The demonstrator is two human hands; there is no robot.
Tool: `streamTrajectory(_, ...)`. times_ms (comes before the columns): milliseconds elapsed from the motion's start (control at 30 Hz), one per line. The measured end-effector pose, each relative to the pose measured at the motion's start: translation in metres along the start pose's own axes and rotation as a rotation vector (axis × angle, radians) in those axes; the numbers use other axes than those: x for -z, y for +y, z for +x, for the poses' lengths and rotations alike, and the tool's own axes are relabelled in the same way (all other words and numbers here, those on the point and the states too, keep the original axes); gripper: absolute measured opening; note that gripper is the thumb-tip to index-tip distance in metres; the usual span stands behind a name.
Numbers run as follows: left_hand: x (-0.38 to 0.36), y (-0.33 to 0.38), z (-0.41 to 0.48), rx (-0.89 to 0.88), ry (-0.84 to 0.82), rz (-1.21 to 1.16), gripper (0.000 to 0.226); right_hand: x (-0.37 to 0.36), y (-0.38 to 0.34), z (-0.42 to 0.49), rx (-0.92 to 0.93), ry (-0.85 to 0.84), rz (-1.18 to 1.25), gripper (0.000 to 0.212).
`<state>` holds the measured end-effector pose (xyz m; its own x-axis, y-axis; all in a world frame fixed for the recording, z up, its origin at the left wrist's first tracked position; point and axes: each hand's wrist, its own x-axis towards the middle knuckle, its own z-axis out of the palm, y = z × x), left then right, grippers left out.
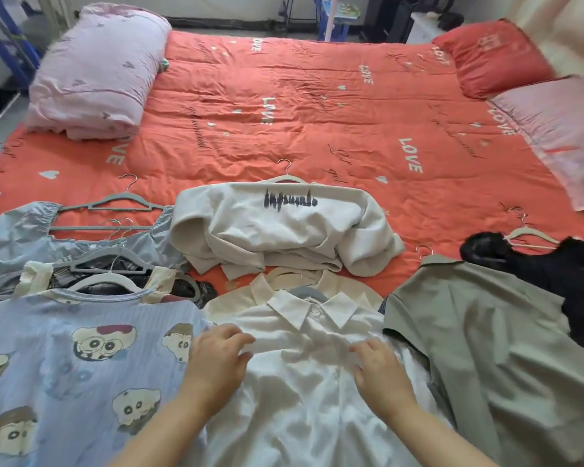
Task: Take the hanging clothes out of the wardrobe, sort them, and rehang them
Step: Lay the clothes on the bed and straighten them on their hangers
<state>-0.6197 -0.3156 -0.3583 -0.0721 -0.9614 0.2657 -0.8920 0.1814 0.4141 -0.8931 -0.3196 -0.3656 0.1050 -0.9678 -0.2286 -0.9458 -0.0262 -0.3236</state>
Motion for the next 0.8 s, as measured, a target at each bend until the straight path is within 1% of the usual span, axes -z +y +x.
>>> streamTrajectory(167, -0.055, 0.006, 0.008, 0.037, -0.029, 0.025, 0.022, -0.013, 0.019, 0.077, 0.059, -0.046, -0.062, 0.035)
streamTrajectory(333, -0.087, 0.0, 0.005, 0.053, -0.016, 0.015, 0.023, -0.041, 0.014, 0.137, 0.105, -0.071, -0.114, 0.034)
streamTrajectory(467, -0.097, -0.013, 0.001, 0.099, -0.026, 0.054, 0.022, -0.062, 0.007, 0.156, 0.043, -0.11, -0.142, 0.027)
streamTrajectory(533, -0.098, -0.018, -0.001, 0.12, -0.037, 0.059, 0.019, -0.069, 0.008, 0.158, 0.035, -0.1, -0.189, 0.026)
streamTrajectory(567, -0.098, -0.02, -0.002, 0.125, -0.045, 0.059, 0.021, -0.07, 0.009, 0.157, 0.037, -0.09, -0.192, 0.025)
streamTrajectory(667, -0.094, -0.018, 0.002, 0.134, -0.058, 0.063, 0.031, -0.071, 0.013, 0.147, 0.056, -0.056, -0.136, 0.021)
streamTrajectory(733, -0.09, -0.015, 0.01, 0.151, -0.048, 0.063, 0.028, -0.069, 0.013, 0.135, 0.068, 0.02, -0.026, 0.019)
streamTrajectory(800, -0.085, -0.011, 0.016, 0.169, -0.031, 0.053, 0.026, -0.066, 0.012, 0.12, 0.086, 0.094, 0.095, 0.024)
